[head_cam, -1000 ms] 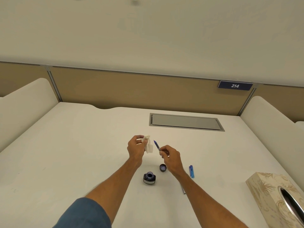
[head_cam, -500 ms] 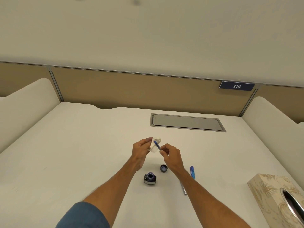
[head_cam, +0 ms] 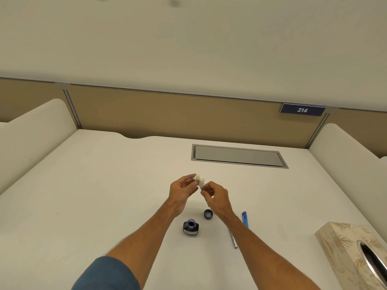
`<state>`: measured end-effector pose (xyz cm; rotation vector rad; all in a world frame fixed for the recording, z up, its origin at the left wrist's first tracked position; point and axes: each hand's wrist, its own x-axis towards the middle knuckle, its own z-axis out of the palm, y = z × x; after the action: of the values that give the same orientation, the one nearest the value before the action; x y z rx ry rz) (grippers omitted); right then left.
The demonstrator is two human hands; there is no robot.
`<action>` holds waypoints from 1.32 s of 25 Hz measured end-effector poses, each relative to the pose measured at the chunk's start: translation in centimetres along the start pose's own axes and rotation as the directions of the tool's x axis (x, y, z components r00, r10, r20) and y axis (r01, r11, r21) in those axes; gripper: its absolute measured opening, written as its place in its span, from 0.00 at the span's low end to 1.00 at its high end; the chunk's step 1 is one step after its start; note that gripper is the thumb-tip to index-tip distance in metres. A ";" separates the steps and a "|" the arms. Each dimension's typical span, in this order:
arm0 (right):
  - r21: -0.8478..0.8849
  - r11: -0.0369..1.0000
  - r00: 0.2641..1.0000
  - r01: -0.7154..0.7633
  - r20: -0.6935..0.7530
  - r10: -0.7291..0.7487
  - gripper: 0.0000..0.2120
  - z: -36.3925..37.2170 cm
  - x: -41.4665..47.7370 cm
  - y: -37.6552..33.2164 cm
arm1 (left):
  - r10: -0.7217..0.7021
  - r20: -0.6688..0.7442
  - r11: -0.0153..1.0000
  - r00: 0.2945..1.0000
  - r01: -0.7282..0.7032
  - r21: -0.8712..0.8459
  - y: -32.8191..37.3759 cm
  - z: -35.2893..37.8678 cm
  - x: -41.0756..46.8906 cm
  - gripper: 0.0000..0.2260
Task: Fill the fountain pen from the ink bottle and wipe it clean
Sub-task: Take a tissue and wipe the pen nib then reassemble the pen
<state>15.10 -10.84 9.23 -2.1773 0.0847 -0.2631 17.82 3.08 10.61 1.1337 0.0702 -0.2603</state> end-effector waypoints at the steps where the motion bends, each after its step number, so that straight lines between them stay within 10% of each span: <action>1: -0.001 1.000 1.000 0.004 0.013 -0.004 0.06 0.0 -0.1 0.0 | -0.001 -0.012 1.000 1.000 0.001 0.025 0.1 0.0 0.1 0.12; 12: -0.072 0.996 0.998 -0.056 -0.007 0.056 0.09 -2.0 -1.0 0.7 | 0.048 -0.135 0.959 0.990 -0.008 0.282 -0.2 2.2 1.0 0.08; 24: -0.454 0.804 0.883 -0.384 0.074 0.464 0.14 -4.0 -5.7 5.0 | 0.011 -0.123 0.949 0.992 0.029 0.313 -2.0 3.5 0.7 0.08; 33: -0.454 0.820 0.914 -0.349 0.027 0.404 0.09 -3.3 -5.5 5.0 | 0.008 -0.146 0.951 0.989 0.037 0.308 -1.2 2.6 0.5 0.09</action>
<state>9.16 -15.48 6.15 -2.5570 0.5519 0.1365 17.81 0.15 10.52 1.4657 0.1720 -0.2052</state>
